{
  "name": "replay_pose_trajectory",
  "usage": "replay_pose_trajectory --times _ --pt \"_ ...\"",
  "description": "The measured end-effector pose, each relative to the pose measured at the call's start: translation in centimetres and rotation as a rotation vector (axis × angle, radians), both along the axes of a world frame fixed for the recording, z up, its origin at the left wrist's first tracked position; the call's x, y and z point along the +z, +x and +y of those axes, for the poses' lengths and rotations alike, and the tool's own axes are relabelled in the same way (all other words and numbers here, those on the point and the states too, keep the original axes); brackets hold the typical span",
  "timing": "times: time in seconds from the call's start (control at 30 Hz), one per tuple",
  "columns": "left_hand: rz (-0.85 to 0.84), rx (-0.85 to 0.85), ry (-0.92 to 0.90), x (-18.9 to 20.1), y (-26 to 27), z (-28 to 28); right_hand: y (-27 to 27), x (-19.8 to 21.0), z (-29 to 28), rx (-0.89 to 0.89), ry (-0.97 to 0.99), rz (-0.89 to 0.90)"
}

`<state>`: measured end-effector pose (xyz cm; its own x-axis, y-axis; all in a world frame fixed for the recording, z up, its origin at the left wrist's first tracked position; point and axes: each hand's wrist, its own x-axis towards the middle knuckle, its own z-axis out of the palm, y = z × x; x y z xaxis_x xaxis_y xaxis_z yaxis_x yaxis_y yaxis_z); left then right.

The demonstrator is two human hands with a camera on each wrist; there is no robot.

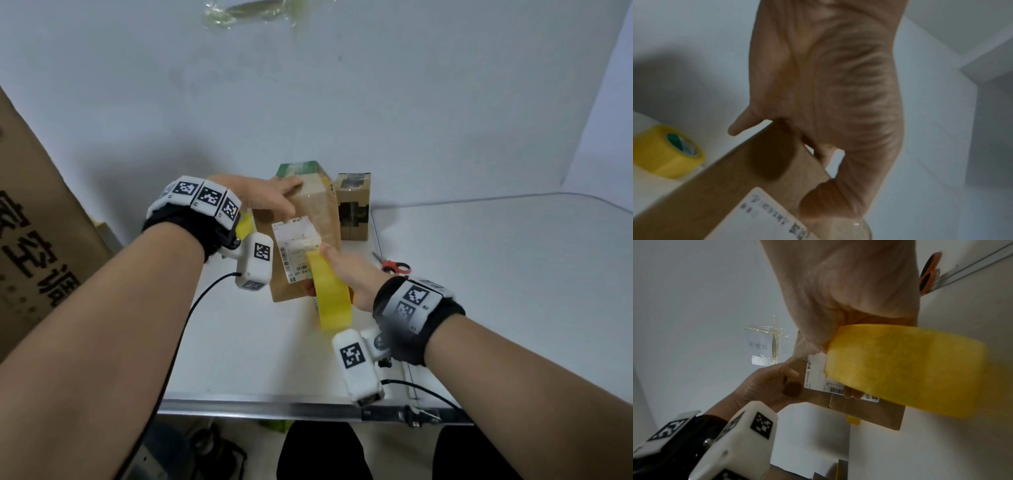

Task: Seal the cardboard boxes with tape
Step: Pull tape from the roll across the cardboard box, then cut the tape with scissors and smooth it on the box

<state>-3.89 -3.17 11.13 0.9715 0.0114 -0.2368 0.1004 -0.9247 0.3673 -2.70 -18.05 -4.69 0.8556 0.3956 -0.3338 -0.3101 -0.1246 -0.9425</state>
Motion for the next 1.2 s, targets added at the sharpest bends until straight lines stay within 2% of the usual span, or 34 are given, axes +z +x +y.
replay_pose_trajectory --times 0.1,0.13,0.17,0.23,0.27,0.3,0.4,0.5,0.6,0.67,0.83,0.93,1.07,1.13,1.2 --pt "-0.009 0.01 -0.142 0.2 -0.4 0.0 0.1 -0.1 0.2 0.012 -0.005 -0.01" --pt "-0.065 0.016 -0.122 0.2 -0.6 0.0 0.2 -0.2 0.3 0.013 -0.012 -0.013" --pt "-0.138 0.022 -0.068 0.1 -0.5 -0.1 0.1 -0.1 0.3 0.007 -0.015 -0.022" --pt "-0.362 0.051 0.158 0.0 0.1 -0.4 0.0 0.1 0.3 -0.011 -0.012 -0.034" --pt "-0.435 0.037 0.199 -0.1 0.2 -0.8 0.1 0.1 0.3 -0.015 -0.009 -0.033" --pt "-0.436 0.0 0.219 -0.4 0.4 -1.3 0.2 0.1 0.3 -0.017 -0.011 -0.038" --pt "-0.3 -0.099 0.279 -1.2 0.3 -2.4 -0.2 0.4 0.1 -0.017 -0.007 -0.034" --pt "-0.267 -0.102 0.319 -1.2 -0.1 -2.7 -0.2 0.4 -0.1 -0.013 -0.013 -0.033" --pt "-0.246 -0.175 0.438 -1.5 -0.1 -2.6 -0.3 0.6 -0.3 0.022 -0.023 -0.015" --pt "-0.223 -0.152 0.504 -1.6 0.1 -2.3 -0.5 0.8 -0.6 0.047 -0.033 -0.025" --pt "-0.325 -0.156 0.581 -1.9 -0.1 -2.5 -0.6 2.2 -2.5 0.094 -0.151 -0.045" --pt "-0.339 -0.156 0.612 -2.1 0.1 -2.5 0.2 3.7 -4.8 0.042 -0.178 -0.093" --pt "-0.381 -0.149 0.602 -2.0 0.0 -2.5 3.6 4.1 -7.1 -0.067 -0.434 -0.158" --pt "-0.405 -0.148 0.587 -2.2 0.3 -2.2 4.6 4.0 -7.7 -0.021 -0.636 -0.223" --pt "-0.405 -0.139 0.581 -2.6 0.7 -2.0 5.8 3.4 -7.7 0.074 -0.929 -0.336"
